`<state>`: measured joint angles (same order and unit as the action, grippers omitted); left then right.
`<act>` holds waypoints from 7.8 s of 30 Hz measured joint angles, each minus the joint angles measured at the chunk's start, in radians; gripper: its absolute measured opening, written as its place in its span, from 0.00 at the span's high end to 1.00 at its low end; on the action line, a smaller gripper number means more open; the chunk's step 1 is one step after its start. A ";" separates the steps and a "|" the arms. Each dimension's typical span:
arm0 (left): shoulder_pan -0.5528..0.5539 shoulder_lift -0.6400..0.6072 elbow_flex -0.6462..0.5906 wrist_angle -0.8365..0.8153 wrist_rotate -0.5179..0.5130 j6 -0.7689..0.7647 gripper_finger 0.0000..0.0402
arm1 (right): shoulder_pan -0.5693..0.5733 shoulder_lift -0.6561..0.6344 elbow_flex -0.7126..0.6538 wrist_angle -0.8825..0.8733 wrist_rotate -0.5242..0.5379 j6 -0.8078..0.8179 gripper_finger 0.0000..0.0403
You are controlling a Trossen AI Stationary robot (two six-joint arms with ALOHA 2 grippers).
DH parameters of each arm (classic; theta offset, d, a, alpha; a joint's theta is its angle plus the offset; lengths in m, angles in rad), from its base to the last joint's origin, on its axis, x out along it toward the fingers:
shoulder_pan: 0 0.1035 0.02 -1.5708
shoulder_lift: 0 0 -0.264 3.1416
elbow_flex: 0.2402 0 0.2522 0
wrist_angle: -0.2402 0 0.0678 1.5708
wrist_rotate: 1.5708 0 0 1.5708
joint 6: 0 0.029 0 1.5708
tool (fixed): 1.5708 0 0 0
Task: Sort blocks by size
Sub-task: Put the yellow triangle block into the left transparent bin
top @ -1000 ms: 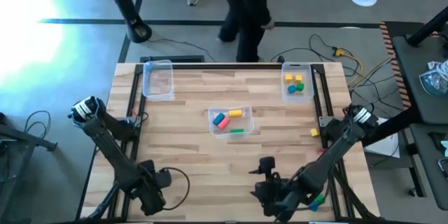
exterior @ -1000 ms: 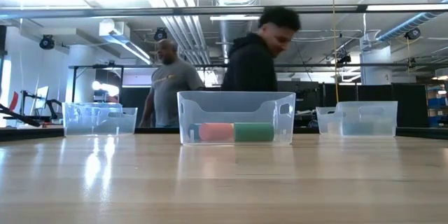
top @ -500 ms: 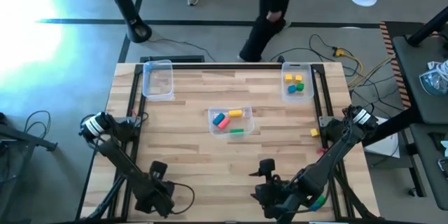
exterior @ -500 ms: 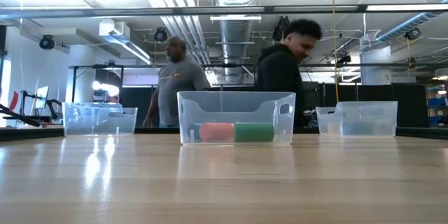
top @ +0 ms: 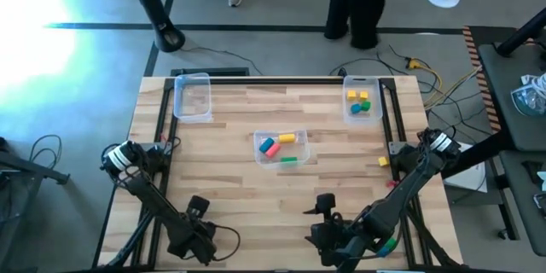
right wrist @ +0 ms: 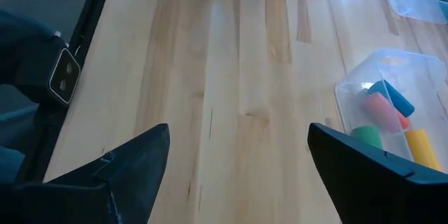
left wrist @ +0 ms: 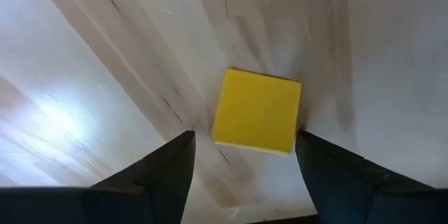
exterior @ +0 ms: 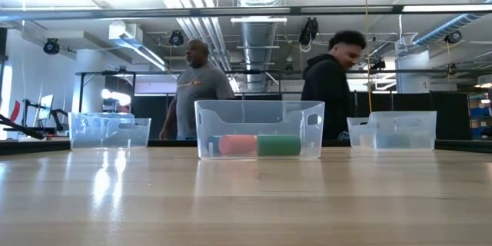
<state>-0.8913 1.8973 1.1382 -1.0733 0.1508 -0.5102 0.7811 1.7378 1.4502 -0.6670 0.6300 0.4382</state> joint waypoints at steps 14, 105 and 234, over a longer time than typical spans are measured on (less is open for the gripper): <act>0.003 0.002 0.014 -0.005 -0.056 0.138 0.42 | 0.000 0.000 0.000 -0.001 0.000 0.011 0.22; 1.935 -0.127 0.013 0.232 -0.402 0.207 0.71 | -0.047 -0.238 -0.142 -0.142 0.227 0.146 0.33; 0.253 -0.143 -0.031 1.290 -1.378 1.108 0.36 | -0.531 -0.385 -0.453 0.689 -0.758 -0.114 0.67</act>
<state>-0.6384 1.7540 1.1071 0.2168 -1.2269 0.5982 0.2498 1.3529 0.9968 0.0223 -0.1276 0.3243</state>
